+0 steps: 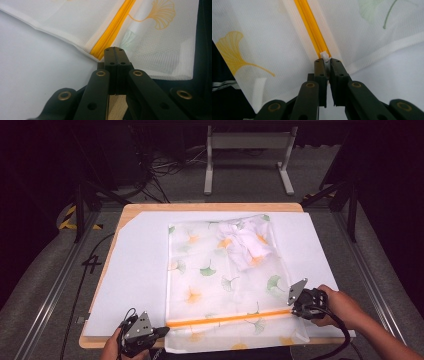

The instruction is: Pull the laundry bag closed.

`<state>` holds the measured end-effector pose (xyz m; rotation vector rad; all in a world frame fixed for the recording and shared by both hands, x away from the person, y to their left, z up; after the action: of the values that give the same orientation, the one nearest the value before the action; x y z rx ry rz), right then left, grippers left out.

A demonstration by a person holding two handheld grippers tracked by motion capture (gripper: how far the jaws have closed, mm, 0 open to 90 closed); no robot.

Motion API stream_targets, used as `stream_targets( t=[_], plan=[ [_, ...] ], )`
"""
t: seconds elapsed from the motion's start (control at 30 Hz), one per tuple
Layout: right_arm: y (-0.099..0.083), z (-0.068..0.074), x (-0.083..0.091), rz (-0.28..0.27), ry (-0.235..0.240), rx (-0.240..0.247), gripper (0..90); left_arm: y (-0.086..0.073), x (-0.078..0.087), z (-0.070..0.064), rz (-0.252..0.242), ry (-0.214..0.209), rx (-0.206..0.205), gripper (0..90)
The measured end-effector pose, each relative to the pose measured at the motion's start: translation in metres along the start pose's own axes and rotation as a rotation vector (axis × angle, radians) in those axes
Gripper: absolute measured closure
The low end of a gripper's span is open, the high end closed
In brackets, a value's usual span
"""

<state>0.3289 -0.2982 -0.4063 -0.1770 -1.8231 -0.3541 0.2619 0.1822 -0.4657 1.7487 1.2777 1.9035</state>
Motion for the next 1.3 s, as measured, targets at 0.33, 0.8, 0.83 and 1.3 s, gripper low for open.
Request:
stream_targets(
  t=[0.33, 0.8, 0.83, 1.3],
  plan=[
    [-0.008, -0.001, 0.000, -0.044, 0.018, -0.034, 84.4, 0.000, 0.000, 0.000, -0.003, -0.001, 0.002, 90.0],
    [-0.019, -0.001, 0.000, -0.121, 0.041, -0.090, 84.2, 0.000, 0.000, 0.001, 0.003, -0.010, 0.009, 90.0],
    [-0.020, -0.001, 0.000, -0.124, 0.036, -0.094, 84.1, 0.000, 0.000, 0.001, 0.003, -0.010, 0.009, 90.0],
    [-0.024, 0.002, 0.000, -0.164, 0.027, -0.128, 83.7, 0.004, 0.003, 0.004, 0.034, -0.018, -0.021, 90.0]
  ],
)
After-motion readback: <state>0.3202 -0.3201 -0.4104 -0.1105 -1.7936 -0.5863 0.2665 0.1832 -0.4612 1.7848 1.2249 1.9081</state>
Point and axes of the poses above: each handheld gripper's, and its own axes: x roughly backward along the jaws, y roughly out of its top, z roughly to its left, the point moved 1 cm from there along -x, roughly forward along the jaws, and after that the axes turned 6 degrees about -y, right-handed, at the moved point
